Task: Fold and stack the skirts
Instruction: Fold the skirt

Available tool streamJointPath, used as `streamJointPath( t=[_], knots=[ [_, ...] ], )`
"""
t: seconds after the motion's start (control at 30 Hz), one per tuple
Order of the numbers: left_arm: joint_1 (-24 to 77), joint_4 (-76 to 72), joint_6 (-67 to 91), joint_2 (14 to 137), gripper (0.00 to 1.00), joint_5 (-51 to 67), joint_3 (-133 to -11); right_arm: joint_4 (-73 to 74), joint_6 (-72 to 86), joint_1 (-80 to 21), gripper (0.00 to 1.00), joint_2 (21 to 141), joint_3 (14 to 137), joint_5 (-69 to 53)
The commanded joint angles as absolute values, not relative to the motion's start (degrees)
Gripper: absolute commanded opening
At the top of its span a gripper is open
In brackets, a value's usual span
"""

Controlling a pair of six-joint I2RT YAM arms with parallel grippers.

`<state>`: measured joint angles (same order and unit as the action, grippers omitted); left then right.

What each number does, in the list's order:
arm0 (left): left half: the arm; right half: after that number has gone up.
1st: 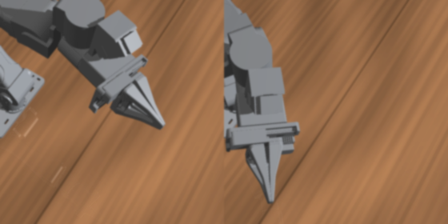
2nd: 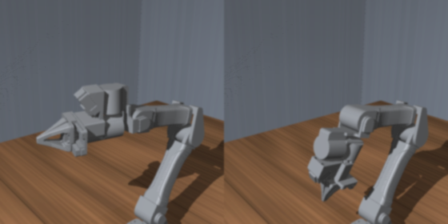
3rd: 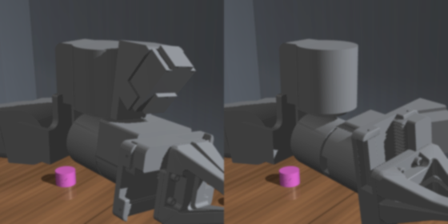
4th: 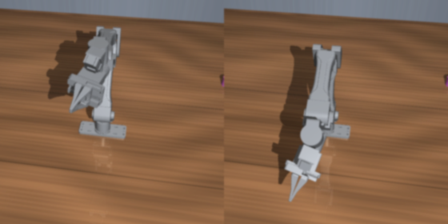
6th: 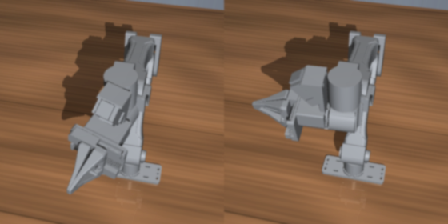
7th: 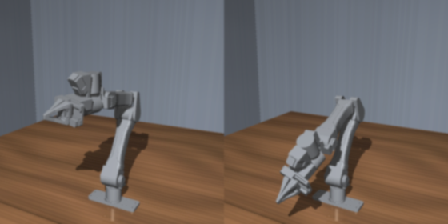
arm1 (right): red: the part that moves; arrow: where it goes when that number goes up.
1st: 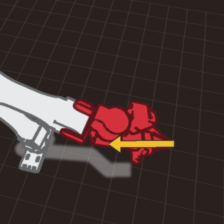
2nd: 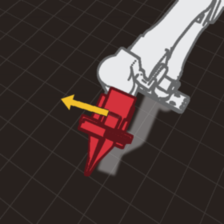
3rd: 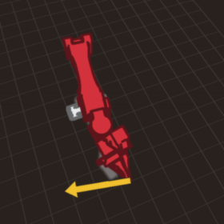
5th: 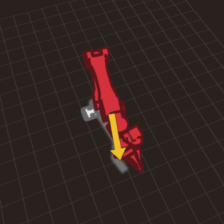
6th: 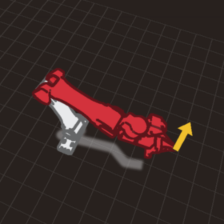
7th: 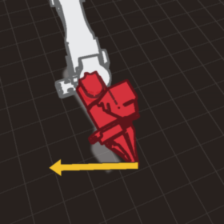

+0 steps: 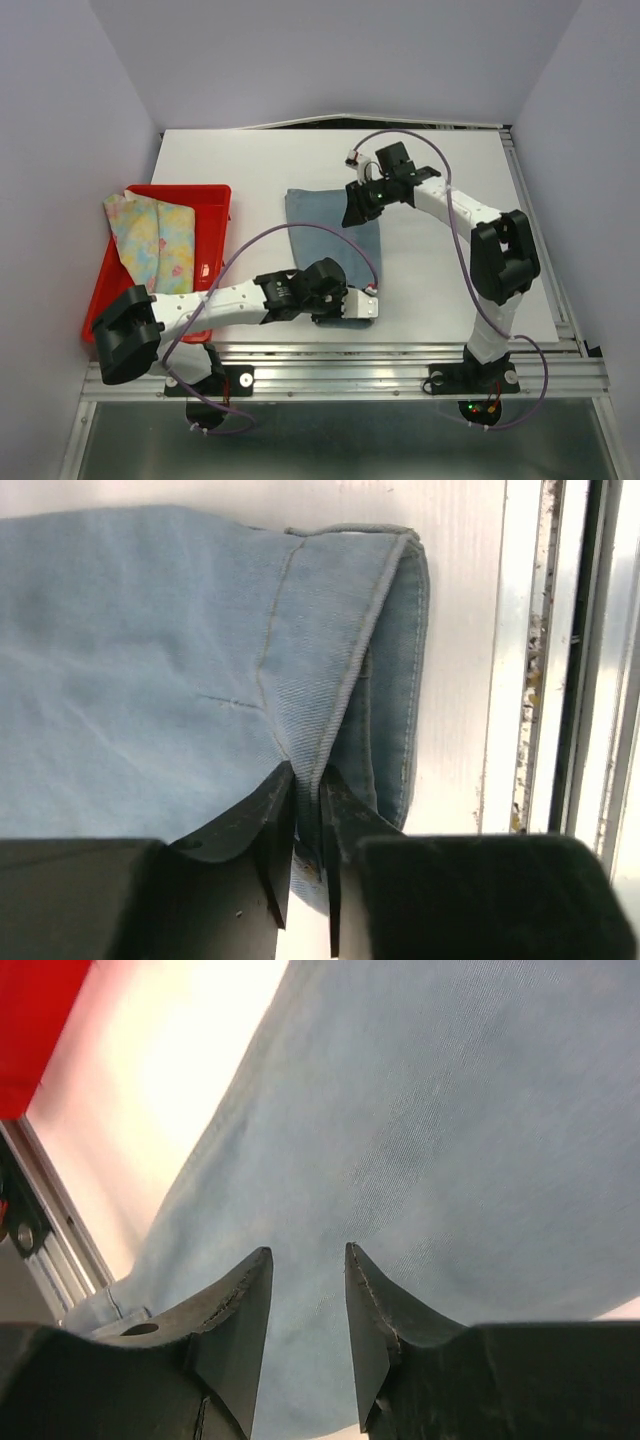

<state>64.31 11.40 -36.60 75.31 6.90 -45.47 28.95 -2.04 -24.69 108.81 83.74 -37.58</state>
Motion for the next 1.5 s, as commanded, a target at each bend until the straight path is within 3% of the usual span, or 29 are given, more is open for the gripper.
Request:
streamJointPath(
  t=[0.0,0.23,0.27,0.4,0.43,0.6,0.63,0.73,0.97,1.03,1.1,1.2,1.47],
  knots=[
    [65.04,9.5,-31.55,74.44,0.37,0.62,-43.86,31.11,-4.39,-24.17,0.41,111.7,90.0,-35.24],
    [66.61,6.94,-34.54,74.71,0.47,1.75,-41.31,33.57,-5.27,-24.17,0.39,114.26,87.46,-39.99],
    [67.14,6.86,-34.8,74.71,0.6,2.11,-41.22,33.4,-5.19,-24.17,0.39,114.43,86.76,-40.43],
    [69.17,6.68,-36.3,75.76,0.61,3.25,-40.43,33.31,-5.45,-24.17,0.38,115.49,84.29,-40.96],
    [69.69,6.68,-36.56,76.11,0.98,3.77,-40.52,33.31,-5.62,-24.17,0.38,115.92,83.68,-41.04],
    [70.75,5.19,-34.98,81.02,0.98,1.33,-41.48,33.31,-6.41,-24.17,0.38,116.28,82.53,-40.78],
    [70.75,4.92,-34.81,82.08,0.88,0.71,-41.83,33.4,-6.5,-24.17,0.38,116.28,82.53,-40.69],
    [70.93,4.04,-34.54,85.16,0.78,-2.19,-42.71,33.66,-6.77,-24.17,0.38,116.37,82.27,-40.69],
    [72.68,4.39,-35.07,89.99,0.72,-6.59,-43.5,34.19,-7.56,-24.17,0.37,117.33,82.44,-40.34],
    [73.12,4.57,-34.11,92.19,0.63,-8.26,-44.73,34.63,-7.91,-24.17,0.37,117.68,82.53,-40.6],
    [73.47,5.18,-33.84,92.89,0.61,-8.44,-45.43,34.54,-8.08,-24.17,0.37,117.51,82.18,-40.69],
    [73.56,7.03,-33.22,93.52,0.39,-7.65,-46.76,34.63,-8.0,-24.17,0.37,117.33,82.26,-40.43],
    [73.48,13.35,-32.52,90.09,0.07,-4.23,-50.87,34.63,-7.56,-23.03,0.38,116.89,87.44,-38.68]
  ],
)
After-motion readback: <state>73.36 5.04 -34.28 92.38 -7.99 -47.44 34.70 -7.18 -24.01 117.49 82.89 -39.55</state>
